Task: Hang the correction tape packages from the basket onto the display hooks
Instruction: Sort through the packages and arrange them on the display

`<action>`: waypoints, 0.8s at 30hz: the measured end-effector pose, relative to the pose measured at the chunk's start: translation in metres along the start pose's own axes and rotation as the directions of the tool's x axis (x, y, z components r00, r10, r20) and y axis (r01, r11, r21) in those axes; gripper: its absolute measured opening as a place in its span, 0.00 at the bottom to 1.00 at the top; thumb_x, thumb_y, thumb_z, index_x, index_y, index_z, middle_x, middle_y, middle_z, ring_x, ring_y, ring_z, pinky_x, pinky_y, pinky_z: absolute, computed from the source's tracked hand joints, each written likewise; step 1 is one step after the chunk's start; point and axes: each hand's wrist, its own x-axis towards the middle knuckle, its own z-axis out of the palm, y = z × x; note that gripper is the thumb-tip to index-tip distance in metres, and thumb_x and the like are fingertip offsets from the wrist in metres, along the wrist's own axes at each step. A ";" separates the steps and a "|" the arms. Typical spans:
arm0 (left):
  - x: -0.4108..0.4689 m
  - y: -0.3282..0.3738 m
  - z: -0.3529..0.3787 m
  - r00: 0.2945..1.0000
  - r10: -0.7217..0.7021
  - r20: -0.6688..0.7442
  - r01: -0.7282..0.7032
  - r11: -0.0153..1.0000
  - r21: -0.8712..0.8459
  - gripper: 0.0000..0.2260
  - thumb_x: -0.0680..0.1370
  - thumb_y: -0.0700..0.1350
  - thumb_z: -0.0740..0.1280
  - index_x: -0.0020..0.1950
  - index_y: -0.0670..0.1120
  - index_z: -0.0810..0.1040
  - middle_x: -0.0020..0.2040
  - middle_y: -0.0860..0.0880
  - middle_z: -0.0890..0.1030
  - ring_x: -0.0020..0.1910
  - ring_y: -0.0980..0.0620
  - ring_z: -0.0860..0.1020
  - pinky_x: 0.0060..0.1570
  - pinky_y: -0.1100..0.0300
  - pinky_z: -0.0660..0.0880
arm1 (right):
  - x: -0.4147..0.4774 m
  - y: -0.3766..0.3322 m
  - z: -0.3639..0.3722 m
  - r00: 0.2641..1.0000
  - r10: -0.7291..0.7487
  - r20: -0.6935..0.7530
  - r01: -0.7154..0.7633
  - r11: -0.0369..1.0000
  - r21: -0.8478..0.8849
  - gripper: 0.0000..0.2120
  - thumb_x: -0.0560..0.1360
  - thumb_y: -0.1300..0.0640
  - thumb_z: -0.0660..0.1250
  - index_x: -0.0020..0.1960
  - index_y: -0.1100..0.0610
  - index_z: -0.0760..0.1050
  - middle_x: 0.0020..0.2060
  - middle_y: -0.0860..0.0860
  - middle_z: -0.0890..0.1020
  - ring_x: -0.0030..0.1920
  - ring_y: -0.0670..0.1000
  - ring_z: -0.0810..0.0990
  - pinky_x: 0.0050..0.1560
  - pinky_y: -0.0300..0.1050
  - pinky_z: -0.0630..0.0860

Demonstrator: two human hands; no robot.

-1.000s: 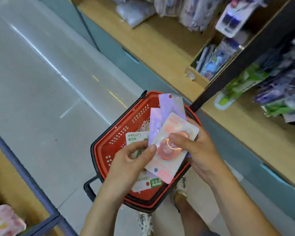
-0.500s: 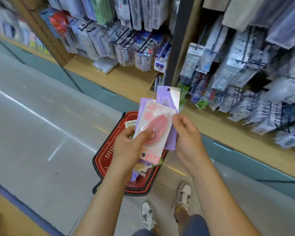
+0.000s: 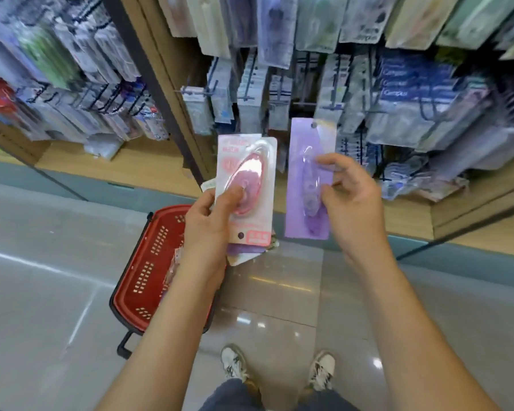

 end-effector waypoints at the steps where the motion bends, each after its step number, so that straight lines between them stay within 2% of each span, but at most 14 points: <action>1: -0.006 -0.005 0.016 1.000 0.003 0.024 -0.003 1.000 -0.006 0.08 0.68 0.51 0.71 0.42 0.49 0.80 0.35 0.53 0.83 0.35 0.54 0.82 0.33 0.58 0.77 | -0.002 0.001 -0.024 1.000 0.005 -0.023 -0.005 1.000 -0.024 0.30 0.70 0.77 0.58 0.50 0.42 0.76 0.49 0.38 0.82 0.51 0.46 0.78 0.52 0.42 0.72; 3: -0.019 -0.015 0.050 0.996 -0.040 0.085 0.042 0.999 -0.024 0.12 0.68 0.52 0.69 0.46 0.46 0.80 0.39 0.50 0.83 0.37 0.52 0.83 0.32 0.58 0.78 | -0.005 0.002 -0.067 0.998 -0.012 -0.066 0.007 0.997 -0.082 0.29 0.69 0.77 0.57 0.50 0.43 0.76 0.47 0.35 0.81 0.50 0.40 0.76 0.52 0.37 0.71; 6: -0.035 -0.022 0.098 0.977 -0.100 0.190 0.109 0.993 -0.037 0.17 0.67 0.53 0.71 0.51 0.46 0.80 0.45 0.44 0.81 0.41 0.45 0.83 0.33 0.53 0.79 | -0.010 -0.001 -0.117 0.994 -0.048 -0.101 0.034 0.990 -0.139 0.26 0.69 0.78 0.58 0.50 0.49 0.75 0.47 0.39 0.79 0.48 0.35 0.75 0.51 0.30 0.69; 9: -0.040 -0.018 0.144 0.959 -0.076 0.274 0.081 0.997 -0.005 0.15 0.67 0.54 0.69 0.50 0.48 0.79 0.41 0.47 0.81 0.38 0.48 0.82 0.30 0.56 0.78 | -0.008 -0.005 -0.154 0.989 -0.042 -0.139 0.028 0.995 -0.097 0.27 0.70 0.79 0.58 0.48 0.47 0.74 0.46 0.40 0.79 0.47 0.38 0.75 0.47 0.28 0.69; 11: -0.041 -0.012 0.173 0.934 -0.079 0.348 0.082 0.997 0.006 0.15 0.70 0.54 0.65 0.52 0.49 0.78 0.39 0.50 0.82 0.35 0.50 0.83 0.27 0.58 0.77 | -0.002 -0.008 -0.175 0.982 -0.048 -0.180 0.034 0.996 -0.080 0.26 0.70 0.78 0.59 0.47 0.46 0.75 0.45 0.40 0.79 0.47 0.39 0.75 0.46 0.30 0.70; 13: -0.037 -0.007 0.200 0.915 -0.075 0.396 0.069 0.997 0.030 0.16 0.70 0.55 0.65 0.53 0.50 0.78 0.40 0.50 0.83 0.35 0.50 0.83 0.27 0.56 0.78 | 0.005 -0.014 -0.190 0.972 -0.049 -0.229 0.043 0.999 -0.034 0.23 0.70 0.74 0.60 0.47 0.46 0.75 0.43 0.38 0.79 0.45 0.41 0.75 0.44 0.34 0.70; 15: -0.032 -0.002 0.226 0.910 -0.022 0.414 0.013 1.000 0.024 0.16 0.70 0.55 0.68 0.54 0.49 0.79 0.44 0.50 0.84 0.40 0.50 0.84 0.34 0.53 0.80 | 0.012 -0.022 -0.199 0.954 -0.003 -0.299 0.033 0.995 0.096 0.18 0.71 0.69 0.60 0.47 0.47 0.76 0.42 0.38 0.79 0.42 0.41 0.75 0.42 0.33 0.70; 17: -0.026 0.005 0.250 0.896 0.041 0.441 -0.053 0.998 0.015 0.16 0.74 0.54 0.71 0.57 0.47 0.79 0.48 0.50 0.85 0.46 0.51 0.84 0.44 0.53 0.81 | 0.020 -0.033 -0.203 0.938 0.053 -0.342 0.019 0.979 0.202 0.09 0.75 0.62 0.62 0.46 0.48 0.77 0.42 0.38 0.80 0.44 0.40 0.76 0.46 0.32 0.71; 18: -0.022 0.010 0.263 0.887 0.070 0.456 -0.088 0.996 0.017 0.14 0.76 0.52 0.71 0.56 0.46 0.78 0.46 0.53 0.85 0.45 0.53 0.83 0.43 0.56 0.80 | 0.026 -0.037 -0.207 0.939 0.062 -0.338 0.010 0.978 0.209 0.03 0.76 0.54 0.65 0.46 0.47 0.76 0.44 0.39 0.80 0.48 0.41 0.77 0.51 0.35 0.72; 19: -0.021 0.014 0.271 0.879 0.102 0.465 -0.126 0.992 0.021 0.12 0.76 0.51 0.69 0.54 0.45 0.77 0.43 0.55 0.84 0.42 0.57 0.83 0.40 0.60 0.78 | 0.030 -0.042 -0.210 0.951 0.062 -0.303 -0.005 0.982 0.187 0.04 0.74 0.47 0.69 0.48 0.44 0.75 0.48 0.41 0.80 0.52 0.43 0.78 0.56 0.41 0.73; 20: -0.019 0.019 0.279 0.867 0.133 0.480 -0.161 0.987 0.018 0.11 0.76 0.50 0.68 0.52 0.45 0.76 0.39 0.57 0.83 0.38 0.60 0.81 0.38 0.64 0.76 | 0.035 -0.048 -0.214 0.964 0.034 -0.263 -0.004 0.993 0.116 0.13 0.69 0.44 0.73 0.51 0.41 0.74 0.54 0.43 0.79 0.57 0.45 0.78 0.60 0.48 0.75; 21: -0.015 0.024 0.288 0.853 0.154 0.499 -0.187 0.982 0.017 0.09 0.77 0.49 0.68 0.51 0.44 0.75 0.39 0.57 0.82 0.36 0.61 0.80 0.36 0.66 0.75 | 0.041 -0.054 -0.222 0.974 -0.007 -0.224 0.014 0.999 0.030 0.21 0.66 0.46 0.77 0.54 0.39 0.72 0.58 0.43 0.78 0.61 0.47 0.78 0.61 0.51 0.76; 22: -0.012 0.030 0.296 0.835 0.168 0.524 -0.207 0.978 0.017 0.08 0.78 0.48 0.69 0.51 0.44 0.75 0.40 0.55 0.81 0.37 0.60 0.80 0.36 0.65 0.75 | 0.048 -0.062 -0.228 0.981 -0.044 -0.191 0.041 0.999 -0.018 0.27 0.64 0.50 0.80 0.58 0.40 0.71 0.60 0.42 0.77 0.62 0.46 0.78 0.60 0.51 0.77; 24: -0.006 0.043 0.310 0.802 0.198 0.563 -0.245 0.969 0.008 0.11 0.75 0.50 0.71 0.52 0.46 0.75 0.43 0.52 0.81 0.38 0.58 0.80 0.36 0.62 0.77 | 0.059 -0.077 -0.240 0.982 -0.107 -0.157 0.101 0.994 -0.045 0.31 0.64 0.58 0.81 0.61 0.44 0.72 0.59 0.40 0.78 0.62 0.45 0.78 0.58 0.44 0.78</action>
